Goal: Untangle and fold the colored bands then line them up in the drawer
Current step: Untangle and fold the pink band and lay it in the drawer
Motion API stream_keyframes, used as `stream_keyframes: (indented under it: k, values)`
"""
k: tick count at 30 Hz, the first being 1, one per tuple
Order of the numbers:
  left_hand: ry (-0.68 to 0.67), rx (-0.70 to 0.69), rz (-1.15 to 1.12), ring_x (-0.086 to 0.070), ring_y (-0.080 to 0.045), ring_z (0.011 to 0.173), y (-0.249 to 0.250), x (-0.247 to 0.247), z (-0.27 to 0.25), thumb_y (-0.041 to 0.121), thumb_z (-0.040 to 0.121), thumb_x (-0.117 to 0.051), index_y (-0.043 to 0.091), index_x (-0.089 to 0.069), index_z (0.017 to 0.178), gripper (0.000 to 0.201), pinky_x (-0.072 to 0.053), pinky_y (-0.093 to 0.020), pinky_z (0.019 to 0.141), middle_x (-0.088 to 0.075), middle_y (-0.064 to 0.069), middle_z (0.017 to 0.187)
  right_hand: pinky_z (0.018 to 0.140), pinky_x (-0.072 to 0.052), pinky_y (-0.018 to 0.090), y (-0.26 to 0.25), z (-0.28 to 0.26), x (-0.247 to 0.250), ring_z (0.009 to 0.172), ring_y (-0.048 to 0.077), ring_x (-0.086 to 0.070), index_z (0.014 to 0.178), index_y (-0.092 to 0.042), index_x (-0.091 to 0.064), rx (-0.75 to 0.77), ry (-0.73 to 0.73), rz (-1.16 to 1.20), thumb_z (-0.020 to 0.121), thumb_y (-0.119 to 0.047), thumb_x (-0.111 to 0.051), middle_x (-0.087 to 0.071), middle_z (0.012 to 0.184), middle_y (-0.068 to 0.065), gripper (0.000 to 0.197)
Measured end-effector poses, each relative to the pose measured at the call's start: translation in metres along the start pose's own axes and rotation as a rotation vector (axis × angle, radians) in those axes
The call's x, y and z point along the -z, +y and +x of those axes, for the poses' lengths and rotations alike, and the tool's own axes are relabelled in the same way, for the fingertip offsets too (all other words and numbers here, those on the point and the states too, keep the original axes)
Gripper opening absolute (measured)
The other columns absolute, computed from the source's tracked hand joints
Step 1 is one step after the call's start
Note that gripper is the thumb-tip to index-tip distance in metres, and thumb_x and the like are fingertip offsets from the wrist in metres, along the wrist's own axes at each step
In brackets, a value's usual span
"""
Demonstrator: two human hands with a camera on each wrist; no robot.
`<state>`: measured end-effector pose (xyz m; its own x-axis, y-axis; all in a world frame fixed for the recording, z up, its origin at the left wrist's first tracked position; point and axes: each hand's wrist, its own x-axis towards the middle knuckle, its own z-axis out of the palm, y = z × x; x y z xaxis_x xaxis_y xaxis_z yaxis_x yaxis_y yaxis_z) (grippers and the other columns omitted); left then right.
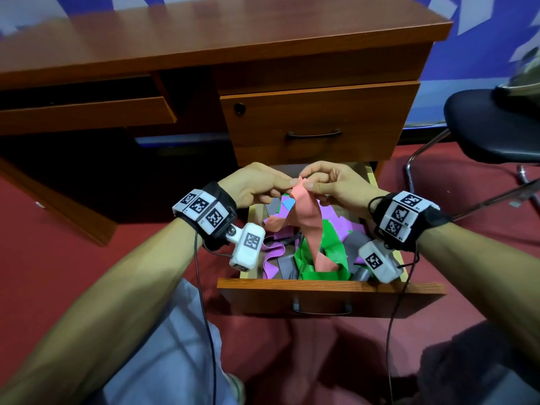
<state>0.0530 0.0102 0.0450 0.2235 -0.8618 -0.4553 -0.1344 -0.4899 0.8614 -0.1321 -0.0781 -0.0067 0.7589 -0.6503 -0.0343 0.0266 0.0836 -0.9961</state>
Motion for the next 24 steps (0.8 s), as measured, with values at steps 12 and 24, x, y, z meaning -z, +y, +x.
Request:
stream_keyframes:
  k: [12, 24]
  values:
    - [0.05, -0.043, 0.15, -0.039, -0.004, 0.044, -0.0007, -0.0006, 0.0007, 0.018, 0.082, -0.085, 0.006, -0.08, 0.101, 0.023, -0.026, -0.016, 0.038, -0.063, 0.004, 0.056, 0.047, -0.04, 0.022, 0.0019, 0.0025, 0.0001, 0.051, 0.009, -0.049, 0.106, -0.005, -0.062, 0.025, 0.004, -0.11, 0.092, 0.001, -0.067, -0.065, 0.067, -0.001, 0.015]
    - [0.081, -0.102, 0.264, -0.039, -0.006, 0.048, -0.0013, -0.0022, 0.0044, 0.019, 0.084, -0.082, 0.004, -0.081, 0.096, 0.019, -0.028, -0.019, 0.047, -0.059, 0.008, 0.049, 0.05, -0.037, 0.023, 0.0058, 0.0047, -0.0004, 0.06, 0.017, -0.046, 0.103, -0.006, -0.067, 0.05, 0.012, -0.248, 0.092, -0.004, -0.069, -0.059, 0.07, 0.006, 0.011]
